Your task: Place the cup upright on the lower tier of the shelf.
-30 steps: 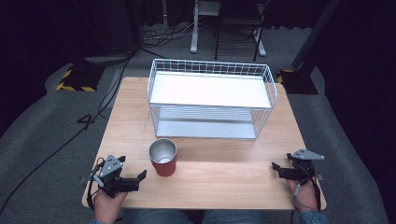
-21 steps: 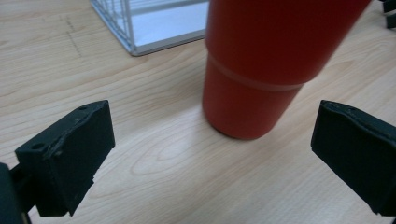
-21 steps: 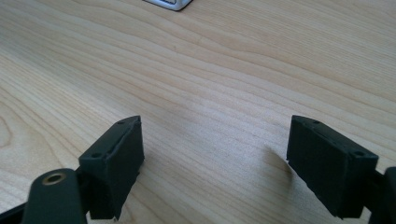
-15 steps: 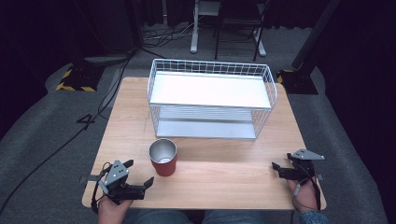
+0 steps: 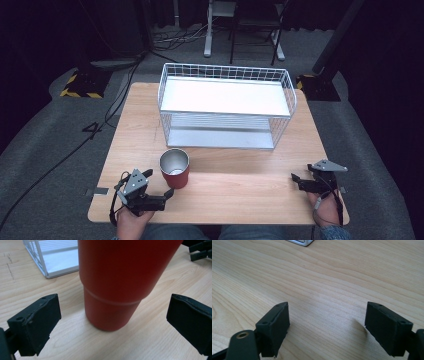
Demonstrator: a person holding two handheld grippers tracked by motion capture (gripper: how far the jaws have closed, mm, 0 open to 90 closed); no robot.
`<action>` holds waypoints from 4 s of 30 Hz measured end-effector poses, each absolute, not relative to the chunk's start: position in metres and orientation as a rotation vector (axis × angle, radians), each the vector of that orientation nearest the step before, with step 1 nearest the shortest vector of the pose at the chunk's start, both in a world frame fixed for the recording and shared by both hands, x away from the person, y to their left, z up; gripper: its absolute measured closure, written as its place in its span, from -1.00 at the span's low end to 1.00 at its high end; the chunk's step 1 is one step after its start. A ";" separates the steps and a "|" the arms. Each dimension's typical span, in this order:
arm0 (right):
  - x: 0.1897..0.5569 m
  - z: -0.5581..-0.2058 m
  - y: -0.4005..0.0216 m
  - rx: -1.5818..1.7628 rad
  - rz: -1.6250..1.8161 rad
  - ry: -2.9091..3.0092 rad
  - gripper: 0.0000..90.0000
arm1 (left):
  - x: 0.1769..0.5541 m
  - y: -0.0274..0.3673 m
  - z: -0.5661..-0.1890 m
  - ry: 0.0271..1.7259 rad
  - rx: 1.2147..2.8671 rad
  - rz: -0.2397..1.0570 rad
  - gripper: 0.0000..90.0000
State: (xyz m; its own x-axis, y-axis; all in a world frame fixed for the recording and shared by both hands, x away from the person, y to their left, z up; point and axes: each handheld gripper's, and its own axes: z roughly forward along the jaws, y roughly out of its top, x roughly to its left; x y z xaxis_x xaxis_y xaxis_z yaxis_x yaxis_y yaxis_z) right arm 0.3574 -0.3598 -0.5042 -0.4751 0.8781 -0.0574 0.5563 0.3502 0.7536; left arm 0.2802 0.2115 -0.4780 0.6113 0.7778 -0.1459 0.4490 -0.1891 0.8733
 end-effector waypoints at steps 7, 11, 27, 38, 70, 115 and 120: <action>0.357 -0.504 -0.359 1.249 0.938 2.156 -0.54 | 0.290 0.197 -0.480 0.995 1.805 0.417 -1.00; 0.357 -0.504 -0.360 1.251 0.937 2.155 -0.54 | 0.295 0.192 -0.483 1.020 1.804 0.418 -1.00; 0.357 -0.504 -0.360 1.254 0.933 2.149 -0.54 | 0.310 0.170 -0.495 1.004 1.871 0.465 -0.94; 0.357 -0.504 -0.360 1.253 0.930 2.146 -0.54 | 0.312 0.168 -0.500 1.045 1.867 0.494 -0.70; 0.357 -0.504 -0.359 1.247 0.926 2.140 -0.53 | 0.314 0.160 -0.479 1.001 1.888 0.482 -0.63; 0.357 -0.504 -0.357 1.250 0.908 2.119 -0.53 | 0.394 0.085 -0.450 0.874 1.920 0.437 -0.63; 0.357 -0.504 -0.357 1.245 0.903 2.115 -0.53 | 0.409 0.075 -0.454 0.895 1.910 0.474 -0.64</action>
